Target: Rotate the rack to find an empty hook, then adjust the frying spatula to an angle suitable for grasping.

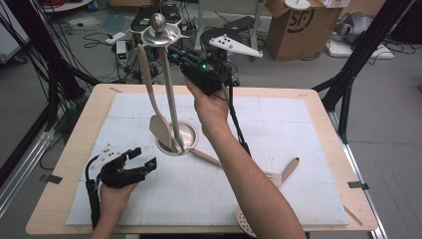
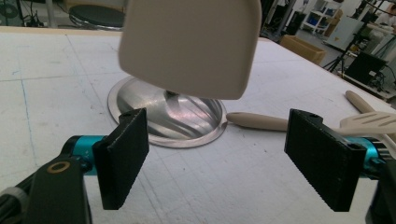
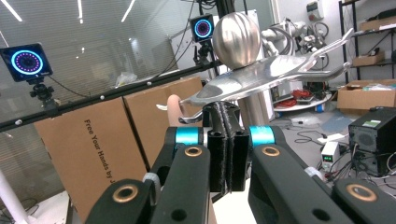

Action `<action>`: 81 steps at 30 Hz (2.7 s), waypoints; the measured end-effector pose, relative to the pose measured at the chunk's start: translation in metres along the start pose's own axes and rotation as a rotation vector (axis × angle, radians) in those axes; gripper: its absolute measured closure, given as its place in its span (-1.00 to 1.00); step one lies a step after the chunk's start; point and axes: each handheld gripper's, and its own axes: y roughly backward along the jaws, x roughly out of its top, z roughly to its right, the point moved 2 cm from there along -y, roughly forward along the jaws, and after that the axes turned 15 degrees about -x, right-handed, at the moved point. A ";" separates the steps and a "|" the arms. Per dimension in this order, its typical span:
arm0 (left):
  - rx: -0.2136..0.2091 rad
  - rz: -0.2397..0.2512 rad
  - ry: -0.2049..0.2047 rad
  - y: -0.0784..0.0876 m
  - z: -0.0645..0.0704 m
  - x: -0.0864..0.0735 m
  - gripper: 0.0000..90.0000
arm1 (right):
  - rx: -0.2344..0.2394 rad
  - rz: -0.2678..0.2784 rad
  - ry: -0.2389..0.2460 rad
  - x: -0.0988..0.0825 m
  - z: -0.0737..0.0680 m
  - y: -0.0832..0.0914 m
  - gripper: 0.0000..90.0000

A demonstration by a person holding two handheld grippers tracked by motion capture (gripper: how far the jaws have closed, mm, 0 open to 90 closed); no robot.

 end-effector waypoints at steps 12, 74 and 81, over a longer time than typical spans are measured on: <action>-0.005 -0.007 -0.010 0.004 0.000 0.000 -0.50 | -0.011 -0.009 0.033 0.001 0.002 0.003 1.00; 0.040 -0.050 -0.028 0.003 -0.003 -0.005 -0.50 | -0.035 -0.317 -0.079 -0.128 0.110 0.119 0.47; 0.038 -0.046 -0.030 0.004 -0.002 -0.004 -0.50 | -0.035 -0.379 -0.069 -0.142 0.111 0.119 0.47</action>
